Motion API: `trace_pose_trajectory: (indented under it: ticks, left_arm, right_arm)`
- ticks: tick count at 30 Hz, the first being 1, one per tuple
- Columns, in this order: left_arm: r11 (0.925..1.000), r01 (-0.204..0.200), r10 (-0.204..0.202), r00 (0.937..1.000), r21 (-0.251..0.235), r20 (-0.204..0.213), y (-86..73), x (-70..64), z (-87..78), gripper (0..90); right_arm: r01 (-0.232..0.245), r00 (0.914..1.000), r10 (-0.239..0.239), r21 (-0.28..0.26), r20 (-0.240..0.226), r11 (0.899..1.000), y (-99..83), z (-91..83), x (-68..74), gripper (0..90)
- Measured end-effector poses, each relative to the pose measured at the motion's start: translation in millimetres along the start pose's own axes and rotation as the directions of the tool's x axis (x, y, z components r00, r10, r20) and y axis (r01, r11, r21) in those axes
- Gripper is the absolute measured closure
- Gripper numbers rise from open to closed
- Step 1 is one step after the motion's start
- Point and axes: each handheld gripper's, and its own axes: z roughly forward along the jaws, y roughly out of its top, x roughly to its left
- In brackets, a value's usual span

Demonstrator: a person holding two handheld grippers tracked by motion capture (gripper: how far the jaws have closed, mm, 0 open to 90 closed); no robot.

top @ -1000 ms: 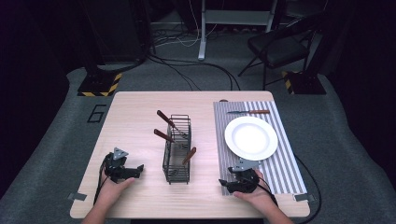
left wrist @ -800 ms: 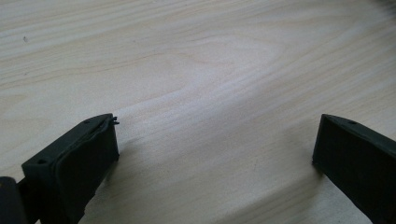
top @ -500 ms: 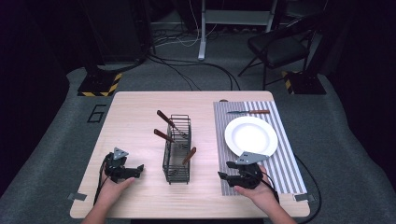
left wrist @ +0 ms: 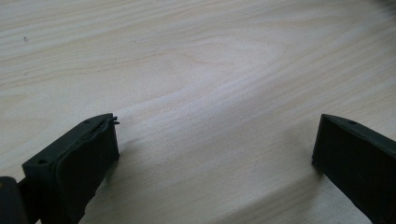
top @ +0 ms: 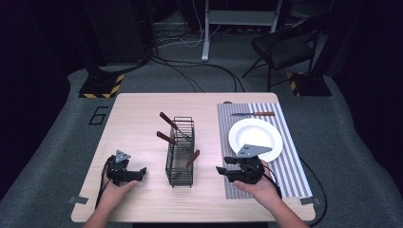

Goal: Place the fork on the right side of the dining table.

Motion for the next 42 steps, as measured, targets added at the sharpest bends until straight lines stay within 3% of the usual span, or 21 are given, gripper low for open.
trace_pose_trajectory:
  ticks: [17, 33, 42]
  left_arm:
    - [1.0, 0.0, 0.0, 1.0, 0.0, 0.0, 0.0, 0.0, 0.0, 0.1]
    - [1.0, -0.002, 0.002, 1.0, -0.002, 0.0, -0.1, -0.6, 0.1, 0.2]
    - [1.0, -0.005, 0.005, 1.0, 0.003, 0.006, 0.0, -0.8, -0.2, 0.2]
  right_arm:
    - [0.006, 0.9992, -0.007, -0.012, -0.039, 1.0, 29.3, -3.6, 8.0, 54.8]
    - [0.012, 0.9943, -0.013, -0.018, -0.106, 1.0, 51.6, 3.5, 17.6, 60.8]
    - [0.029, 0.9921, -0.032, -0.029, -0.121, 0.999, 63.7, 7.5, 24.3, 60.8]
